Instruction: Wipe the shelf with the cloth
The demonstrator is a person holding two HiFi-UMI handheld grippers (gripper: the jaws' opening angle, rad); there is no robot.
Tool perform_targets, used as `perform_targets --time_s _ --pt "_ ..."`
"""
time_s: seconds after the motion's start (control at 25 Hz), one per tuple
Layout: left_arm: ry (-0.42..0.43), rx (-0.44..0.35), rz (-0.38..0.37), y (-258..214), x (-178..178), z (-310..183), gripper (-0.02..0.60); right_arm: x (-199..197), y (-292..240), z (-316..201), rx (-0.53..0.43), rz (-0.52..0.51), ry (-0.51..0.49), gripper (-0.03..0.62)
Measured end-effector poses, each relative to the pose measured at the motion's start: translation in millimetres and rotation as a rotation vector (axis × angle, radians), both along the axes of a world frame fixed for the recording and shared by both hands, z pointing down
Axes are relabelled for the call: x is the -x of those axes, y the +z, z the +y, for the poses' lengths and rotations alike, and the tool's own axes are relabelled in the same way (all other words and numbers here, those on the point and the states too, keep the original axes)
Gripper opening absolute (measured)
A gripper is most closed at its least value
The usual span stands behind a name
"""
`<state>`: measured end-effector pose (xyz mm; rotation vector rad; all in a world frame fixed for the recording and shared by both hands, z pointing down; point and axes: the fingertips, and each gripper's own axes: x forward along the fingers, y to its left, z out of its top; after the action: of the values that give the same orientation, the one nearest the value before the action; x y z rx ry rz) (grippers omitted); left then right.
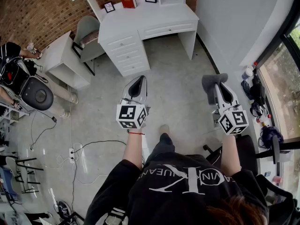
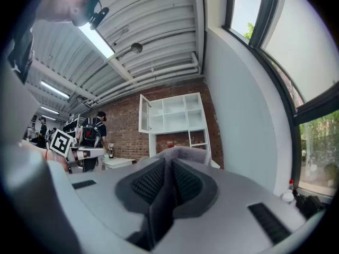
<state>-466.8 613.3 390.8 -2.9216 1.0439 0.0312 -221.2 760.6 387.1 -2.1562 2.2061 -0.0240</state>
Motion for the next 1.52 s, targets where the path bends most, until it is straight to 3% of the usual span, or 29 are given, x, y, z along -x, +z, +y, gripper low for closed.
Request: perform_targets --time_s 0.56,0.88,1.08,1.36,1.52 --pt "-0.016 0.080 0.033 30 -1 -134 -0.014 -25 24 -128 0.053 0.000 0.058 0.043" --pt "0.001 0.069 0.042 28 -1 -210 -0.014 -32 22 -193 0.011 -0.060 0.089 0.043" --pt "0.006 0.118 0.030 45 -4 -233 -0.014 -39 32 -215 0.019 -0.100 0.088 0.043" --pt "-0.006 0.106 -0.009 49 -31 -272 -0.014 -86 34 -256 -0.027 -0.155 0.101 0.043" --pt "-0.067 0.117 0.031 45 -44 -316 -0.014 -114 32 -300 -0.049 -0.172 0.078 0.043"
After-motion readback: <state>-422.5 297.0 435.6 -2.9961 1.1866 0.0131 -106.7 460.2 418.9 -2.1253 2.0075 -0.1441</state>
